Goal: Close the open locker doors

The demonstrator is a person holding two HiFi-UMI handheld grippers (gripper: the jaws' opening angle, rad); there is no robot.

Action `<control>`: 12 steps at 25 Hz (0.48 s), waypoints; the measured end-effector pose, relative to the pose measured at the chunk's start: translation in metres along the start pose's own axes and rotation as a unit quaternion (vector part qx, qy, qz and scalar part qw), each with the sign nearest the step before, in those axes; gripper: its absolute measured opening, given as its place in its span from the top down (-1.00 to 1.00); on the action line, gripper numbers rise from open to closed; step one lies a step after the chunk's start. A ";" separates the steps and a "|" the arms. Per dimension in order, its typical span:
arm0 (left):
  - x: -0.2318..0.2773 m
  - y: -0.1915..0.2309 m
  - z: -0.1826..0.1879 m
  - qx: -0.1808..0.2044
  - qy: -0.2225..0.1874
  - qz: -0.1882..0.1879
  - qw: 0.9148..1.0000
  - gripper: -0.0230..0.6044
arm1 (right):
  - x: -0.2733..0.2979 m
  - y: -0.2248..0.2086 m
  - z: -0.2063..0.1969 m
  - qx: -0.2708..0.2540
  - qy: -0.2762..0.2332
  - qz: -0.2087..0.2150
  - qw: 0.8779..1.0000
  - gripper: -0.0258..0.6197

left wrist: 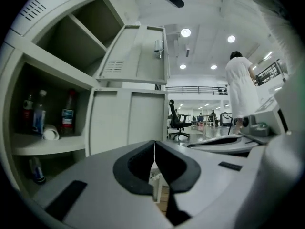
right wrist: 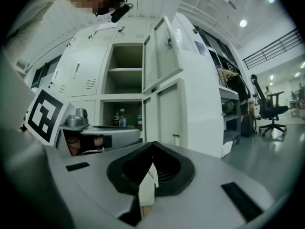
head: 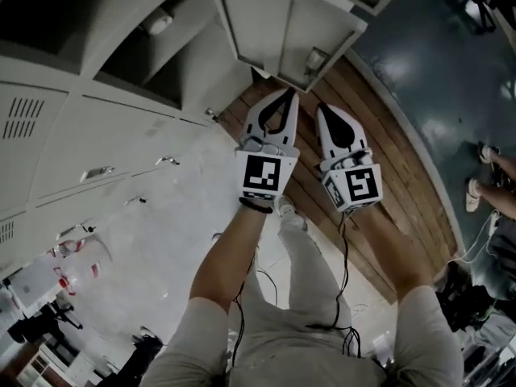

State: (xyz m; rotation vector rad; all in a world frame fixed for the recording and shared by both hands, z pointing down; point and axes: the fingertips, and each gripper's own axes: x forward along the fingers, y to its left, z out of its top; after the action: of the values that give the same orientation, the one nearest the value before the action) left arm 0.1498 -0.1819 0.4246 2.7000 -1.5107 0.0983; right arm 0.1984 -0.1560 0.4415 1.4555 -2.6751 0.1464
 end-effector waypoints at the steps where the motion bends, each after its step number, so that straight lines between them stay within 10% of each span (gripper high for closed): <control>1: 0.014 -0.011 0.002 0.008 0.004 -0.007 1.000 0.91 | -0.003 -0.012 0.000 0.002 -0.001 -0.009 1.000 0.89; 12: 0.103 -0.041 0.006 0.053 0.030 0.018 0.998 0.62 | -0.023 -0.075 -0.006 0.010 -0.010 -0.028 0.999 0.89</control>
State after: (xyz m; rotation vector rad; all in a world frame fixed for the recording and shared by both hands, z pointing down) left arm 0.2384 -0.2481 0.4262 2.7234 -1.5809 0.2666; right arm 0.2735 -0.1768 0.4474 1.5452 -2.6529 0.1568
